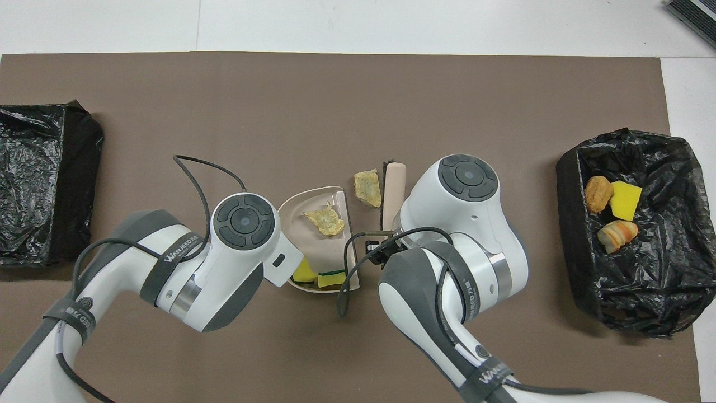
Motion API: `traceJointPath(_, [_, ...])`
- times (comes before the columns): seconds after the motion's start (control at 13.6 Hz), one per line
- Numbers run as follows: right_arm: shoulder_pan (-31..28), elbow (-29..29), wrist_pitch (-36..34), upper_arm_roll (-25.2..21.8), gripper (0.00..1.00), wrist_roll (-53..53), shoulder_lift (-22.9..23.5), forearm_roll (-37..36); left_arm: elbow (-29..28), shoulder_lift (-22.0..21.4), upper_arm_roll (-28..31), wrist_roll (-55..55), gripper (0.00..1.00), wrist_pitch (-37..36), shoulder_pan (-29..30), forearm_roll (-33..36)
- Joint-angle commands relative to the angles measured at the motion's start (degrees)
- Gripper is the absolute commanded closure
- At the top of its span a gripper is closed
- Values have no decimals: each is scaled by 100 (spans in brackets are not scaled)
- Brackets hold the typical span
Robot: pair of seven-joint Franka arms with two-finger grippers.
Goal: Sweep and dump trash in bin
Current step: 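Sweep the sponges and bread into the dustpan with the right gripper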
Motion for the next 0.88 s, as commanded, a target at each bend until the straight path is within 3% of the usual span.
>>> traceJointPath(0.0, [-244, 756, -619, 61, 100, -205, 691, -882, -240, -199, 16, -418, 100, -25, -5, 94])
traceJointPath(0.22, [-166, 1662, -1166, 69, 100, -381, 1386, -1297, -161, -138, 16, -1017, 100, 45, 39, 85])
traceJointPath(0.37, [53, 1840, -1185, 113, 100, -372, 1677, -1430, -161, -112, 42, -1045, 100, 220, 74, 85])
traceJointPath(0.66, [527, 1744, -1264, 122, 100, -538, 1608, -1492, -169, -103, 60, -1036, 100, 239, 267, 111])
traceJointPath(0.81, [643, 1499, -1238, 262, 100, -1361, 1416, -1404, -187, -103, 51, -1036, 100, 300, 338, 111])
